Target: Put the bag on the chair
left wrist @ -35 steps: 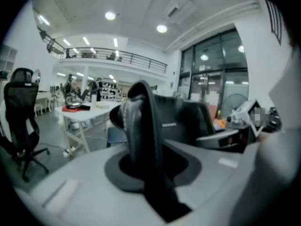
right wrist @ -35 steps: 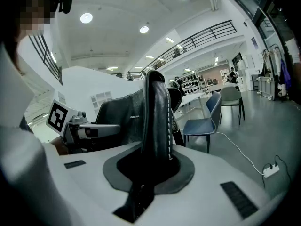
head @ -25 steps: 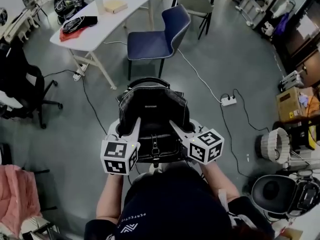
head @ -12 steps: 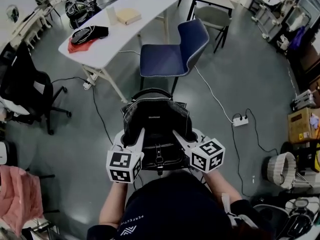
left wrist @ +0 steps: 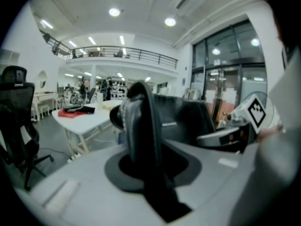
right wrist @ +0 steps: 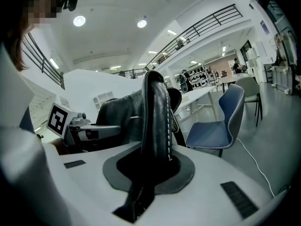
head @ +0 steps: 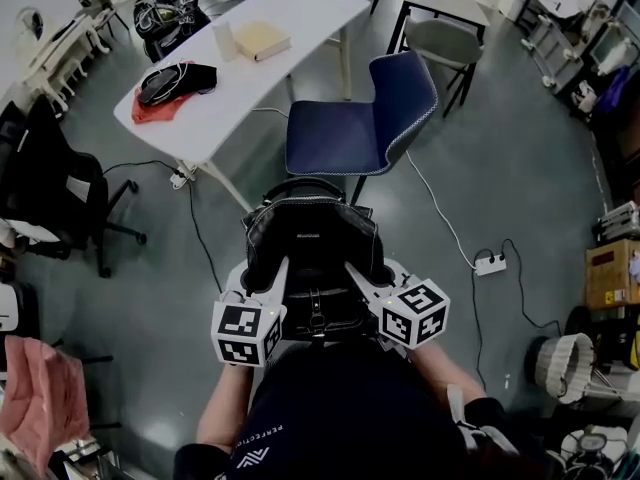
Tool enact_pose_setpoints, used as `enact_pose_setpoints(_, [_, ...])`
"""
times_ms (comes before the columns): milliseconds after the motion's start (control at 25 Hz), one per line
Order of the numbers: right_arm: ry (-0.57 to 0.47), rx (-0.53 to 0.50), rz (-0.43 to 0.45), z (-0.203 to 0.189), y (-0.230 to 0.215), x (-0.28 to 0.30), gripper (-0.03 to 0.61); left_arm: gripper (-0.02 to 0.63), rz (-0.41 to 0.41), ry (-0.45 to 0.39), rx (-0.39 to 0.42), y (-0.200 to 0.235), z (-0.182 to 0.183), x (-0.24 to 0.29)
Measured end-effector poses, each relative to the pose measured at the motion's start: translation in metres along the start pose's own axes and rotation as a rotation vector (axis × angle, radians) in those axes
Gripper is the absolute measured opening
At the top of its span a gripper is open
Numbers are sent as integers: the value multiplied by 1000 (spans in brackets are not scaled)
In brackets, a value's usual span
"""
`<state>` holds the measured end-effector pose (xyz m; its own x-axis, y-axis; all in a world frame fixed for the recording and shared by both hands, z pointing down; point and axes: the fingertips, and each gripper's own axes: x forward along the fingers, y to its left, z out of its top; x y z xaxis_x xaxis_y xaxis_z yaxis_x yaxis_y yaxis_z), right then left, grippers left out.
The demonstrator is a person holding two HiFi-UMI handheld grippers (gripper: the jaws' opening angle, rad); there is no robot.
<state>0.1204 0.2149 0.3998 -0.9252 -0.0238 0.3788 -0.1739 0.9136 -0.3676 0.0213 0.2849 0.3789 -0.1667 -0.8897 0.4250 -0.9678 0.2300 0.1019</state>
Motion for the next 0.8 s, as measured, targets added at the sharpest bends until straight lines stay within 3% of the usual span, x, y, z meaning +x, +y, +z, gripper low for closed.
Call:
enact_pose_setpoints(400, [-11,30,-19,26,-33,19,43,95,-37,15,25,13,26,45])
enact_pose_setpoints(800, [-40,50,-94,54,-89,48,43,96,-91,26,67,27,52,117])
